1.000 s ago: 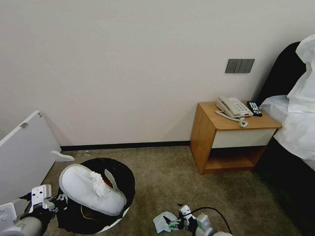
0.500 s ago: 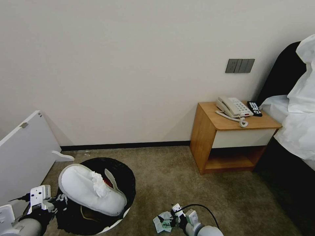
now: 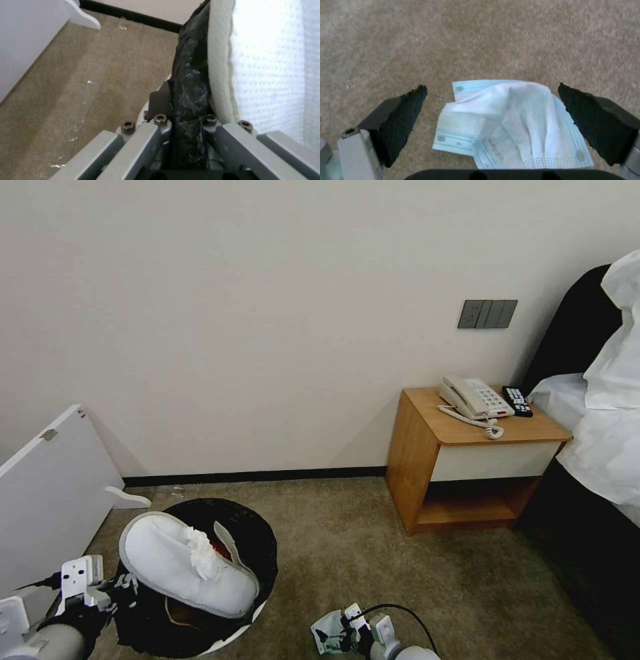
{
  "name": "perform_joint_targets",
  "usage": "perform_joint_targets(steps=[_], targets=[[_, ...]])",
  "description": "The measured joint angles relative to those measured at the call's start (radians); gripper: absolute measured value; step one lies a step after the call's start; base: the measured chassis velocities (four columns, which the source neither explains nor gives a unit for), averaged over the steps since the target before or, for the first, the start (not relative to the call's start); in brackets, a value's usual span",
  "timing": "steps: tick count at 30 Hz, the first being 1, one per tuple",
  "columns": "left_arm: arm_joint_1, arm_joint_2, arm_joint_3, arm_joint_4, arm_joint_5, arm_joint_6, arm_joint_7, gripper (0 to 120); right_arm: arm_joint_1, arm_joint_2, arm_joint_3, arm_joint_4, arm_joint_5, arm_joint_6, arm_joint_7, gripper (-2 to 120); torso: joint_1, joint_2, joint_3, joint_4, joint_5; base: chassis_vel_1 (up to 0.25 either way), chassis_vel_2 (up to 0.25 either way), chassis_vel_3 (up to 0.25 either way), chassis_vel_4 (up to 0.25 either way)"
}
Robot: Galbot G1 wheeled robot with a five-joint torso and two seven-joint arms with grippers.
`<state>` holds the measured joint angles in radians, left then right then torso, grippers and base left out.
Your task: Pick up the trash bin, then pick up the garbage from the floor and place it into the trash bin.
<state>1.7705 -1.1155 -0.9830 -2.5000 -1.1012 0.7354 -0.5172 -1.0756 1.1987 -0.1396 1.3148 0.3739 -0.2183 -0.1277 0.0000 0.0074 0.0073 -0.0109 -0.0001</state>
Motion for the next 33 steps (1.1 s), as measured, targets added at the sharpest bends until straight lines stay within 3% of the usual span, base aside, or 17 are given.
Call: perform_joint_targets(steps=[17,21,24,26,32,33], targets=[[-0.008,0.004,0.0,0.0,-0.007,0.0,0.0,3,0.018,0.014,0.026,-0.066,-0.016,0.003,-0.019,97,0.0,0.0,0.0,0.0,0.0,0.0,0.0,0.0,0.0],[-0.009,0.004,0.0,0.0,-0.009,0.0,0.0,3,0.036,0.03,0.033,-0.111,-0.03,0.011,-0.035,79,0.0,0.0,0.0,0.0,0.0001,0.0,0.0,0.0,0.0],[-0.009,0.004,0.0,0.0,-0.01,0.0,0.0,3,0.039,0.032,0.033,-0.114,-0.03,0.011,-0.036,77,0.0,0.0,0.0,0.0,0.0001,0.0,0.0,0.0,0.0],[-0.008,0.005,0.0,0.0,-0.012,0.0,0.0,3,0.055,0.046,0.03,-0.143,-0.027,0.011,-0.04,59,0.0,0.0,0.0,0.0,0.0001,0.0,0.0,0.0,0.0],[-0.008,0.006,-0.003,0.0,-0.017,0.0,0.0,3,0.061,0.049,0.027,-0.156,-0.018,0.011,-0.042,42,0.0,0.0,0.0,0.0,0.0001,0.0,0.0,0.0,0.0],[-0.008,0.006,-0.003,0.0,-0.018,0.0,0.0,3,0.063,0.049,0.025,-0.158,-0.015,0.011,-0.043,33,0.0,0.0,0.0,0.0,0.0,0.0,0.0,0.0,0.0]])
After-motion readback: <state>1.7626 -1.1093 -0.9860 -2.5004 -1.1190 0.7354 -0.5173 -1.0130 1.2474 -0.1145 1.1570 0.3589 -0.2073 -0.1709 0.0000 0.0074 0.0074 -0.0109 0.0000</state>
